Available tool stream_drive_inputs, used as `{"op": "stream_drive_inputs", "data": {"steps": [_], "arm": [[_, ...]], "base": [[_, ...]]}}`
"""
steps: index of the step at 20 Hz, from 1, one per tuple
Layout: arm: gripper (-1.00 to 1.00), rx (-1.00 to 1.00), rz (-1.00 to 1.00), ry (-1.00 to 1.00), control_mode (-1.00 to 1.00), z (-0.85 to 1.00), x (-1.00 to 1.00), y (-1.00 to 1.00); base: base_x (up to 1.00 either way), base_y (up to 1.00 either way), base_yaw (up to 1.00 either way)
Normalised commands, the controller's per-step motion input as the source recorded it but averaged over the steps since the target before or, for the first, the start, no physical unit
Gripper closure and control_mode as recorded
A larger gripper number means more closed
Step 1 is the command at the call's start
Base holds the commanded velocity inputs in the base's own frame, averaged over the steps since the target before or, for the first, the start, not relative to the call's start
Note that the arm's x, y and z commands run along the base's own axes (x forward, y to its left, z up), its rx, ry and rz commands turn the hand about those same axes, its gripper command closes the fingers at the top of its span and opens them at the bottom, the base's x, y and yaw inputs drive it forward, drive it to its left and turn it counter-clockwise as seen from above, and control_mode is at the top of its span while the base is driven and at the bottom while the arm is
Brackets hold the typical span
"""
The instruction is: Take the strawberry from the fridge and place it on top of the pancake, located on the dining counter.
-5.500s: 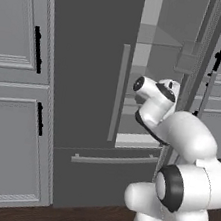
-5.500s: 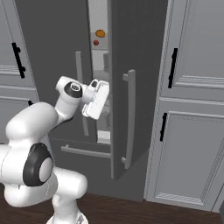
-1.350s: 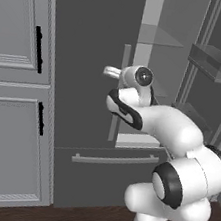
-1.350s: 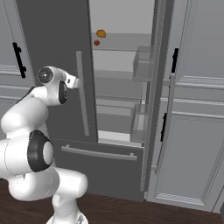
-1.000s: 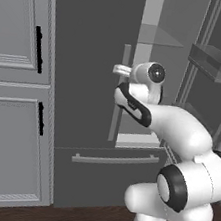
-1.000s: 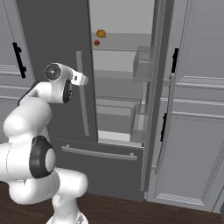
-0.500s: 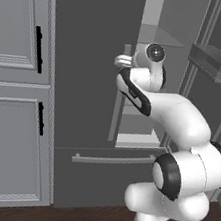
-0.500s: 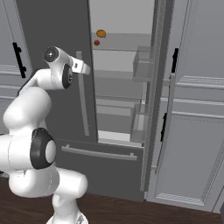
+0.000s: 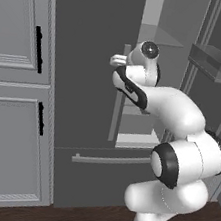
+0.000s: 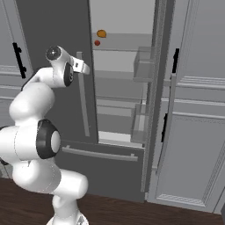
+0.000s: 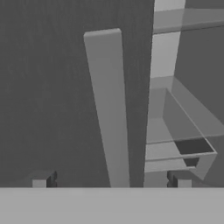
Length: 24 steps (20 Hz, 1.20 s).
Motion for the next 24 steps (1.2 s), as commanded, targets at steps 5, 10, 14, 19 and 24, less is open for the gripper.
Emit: {"op": "stream_drive_inputs", "data": {"steps": [5,10,14,19,24], "arm": [[-1.0,-0.03,0.08,0.01,-1.0,-0.21,0.37,-0.01],[-1.0,-0.06,0.0,0.02,-1.0,-0.16,0.41,-0.03],[-1.0,-0.04,0.0,0.02,-1.0,-0.06,0.35,-0.01],[-1.0,0.0,-0.02,0.0,-1.0,-0.04,0.32,0.0],[-1.0,0.0,-0.03,-0.09,-1.0,-0.13,0.25,0.01]], "base": [[0.0,0.0,0.0],[0.0,0.0,0.0],[0.0,0.0,0.0],[0.0,0.0,0.0],[0.0,0.0,0.0]]}}
